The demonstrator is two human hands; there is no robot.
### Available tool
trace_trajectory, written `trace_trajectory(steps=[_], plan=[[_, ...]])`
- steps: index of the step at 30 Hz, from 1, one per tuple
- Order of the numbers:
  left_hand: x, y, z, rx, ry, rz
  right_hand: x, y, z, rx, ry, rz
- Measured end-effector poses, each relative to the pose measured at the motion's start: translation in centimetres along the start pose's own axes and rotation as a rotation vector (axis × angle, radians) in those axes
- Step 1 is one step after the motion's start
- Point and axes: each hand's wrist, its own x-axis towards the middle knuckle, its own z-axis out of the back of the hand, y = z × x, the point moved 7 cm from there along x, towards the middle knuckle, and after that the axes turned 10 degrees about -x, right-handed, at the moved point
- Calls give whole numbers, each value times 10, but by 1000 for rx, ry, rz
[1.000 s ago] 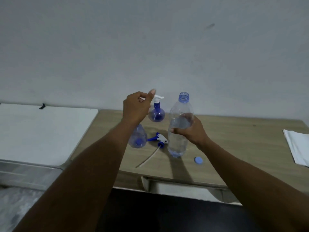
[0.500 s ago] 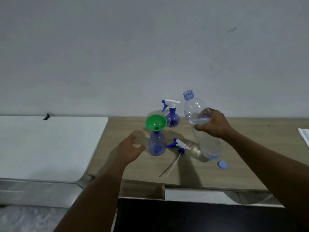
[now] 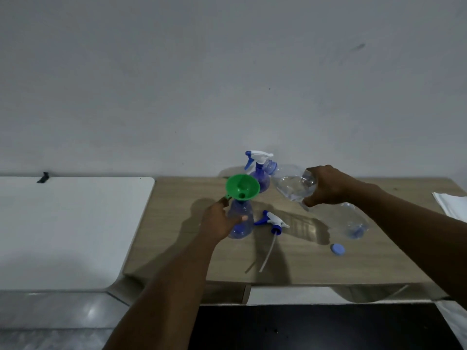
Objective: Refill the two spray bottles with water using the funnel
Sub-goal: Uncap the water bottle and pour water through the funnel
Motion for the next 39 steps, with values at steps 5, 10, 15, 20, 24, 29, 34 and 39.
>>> trace_trajectory(steps=[5, 10, 15, 20, 24, 29, 34, 39], plan=[[8, 8, -1, -32, 18, -28, 2, 5, -9, -69, 78, -6], [10, 7, -2, -47, 74, -27, 6, 13, -11, -130, 93, 25], [11, 9, -2, -31, 71, -20, 8, 22, -8, -159, 112, 58], [11, 8, -2, -40, 78, -19, 9, 28, -7, -192, 130, 68], [11, 8, -3, -46, 80, -20, 9, 30, -6, -210, 140, 66], [9, 6, -2, -52, 74, -20, 8, 29, -3, -214, 151, 75], [10, 7, -2, -49, 74, -16, 8, 30, -2, -262, 163, 75], [10, 7, -3, -39, 71, -22, 8, 30, 1, -281, 169, 72]])
